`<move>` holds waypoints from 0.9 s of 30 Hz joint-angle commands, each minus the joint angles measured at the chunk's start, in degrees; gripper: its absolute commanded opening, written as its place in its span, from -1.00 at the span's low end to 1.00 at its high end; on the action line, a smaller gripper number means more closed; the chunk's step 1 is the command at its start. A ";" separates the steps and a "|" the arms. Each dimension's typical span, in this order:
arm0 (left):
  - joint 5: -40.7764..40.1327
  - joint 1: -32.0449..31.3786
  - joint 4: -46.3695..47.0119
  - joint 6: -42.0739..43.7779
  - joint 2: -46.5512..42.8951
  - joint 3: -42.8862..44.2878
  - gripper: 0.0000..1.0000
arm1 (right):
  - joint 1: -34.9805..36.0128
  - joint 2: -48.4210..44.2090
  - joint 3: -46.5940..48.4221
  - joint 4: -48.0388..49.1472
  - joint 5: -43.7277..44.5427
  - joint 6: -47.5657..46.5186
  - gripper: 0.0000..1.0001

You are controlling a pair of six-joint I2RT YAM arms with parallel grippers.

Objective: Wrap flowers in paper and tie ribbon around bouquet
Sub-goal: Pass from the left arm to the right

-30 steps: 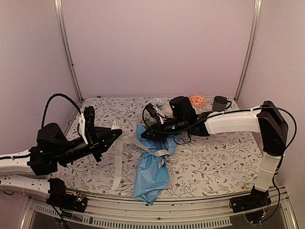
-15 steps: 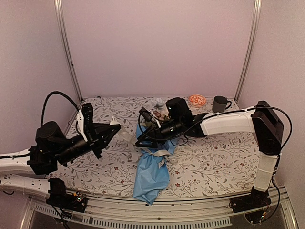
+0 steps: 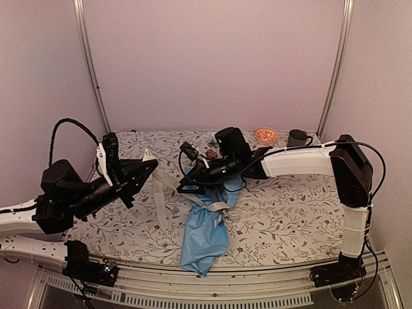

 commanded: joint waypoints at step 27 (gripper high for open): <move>8.17 -8.94 -6.18 -12.33 3.18 -16.96 0.94 | -0.99 -6.89 -10.20 9.84 5.28 6.12 -1.00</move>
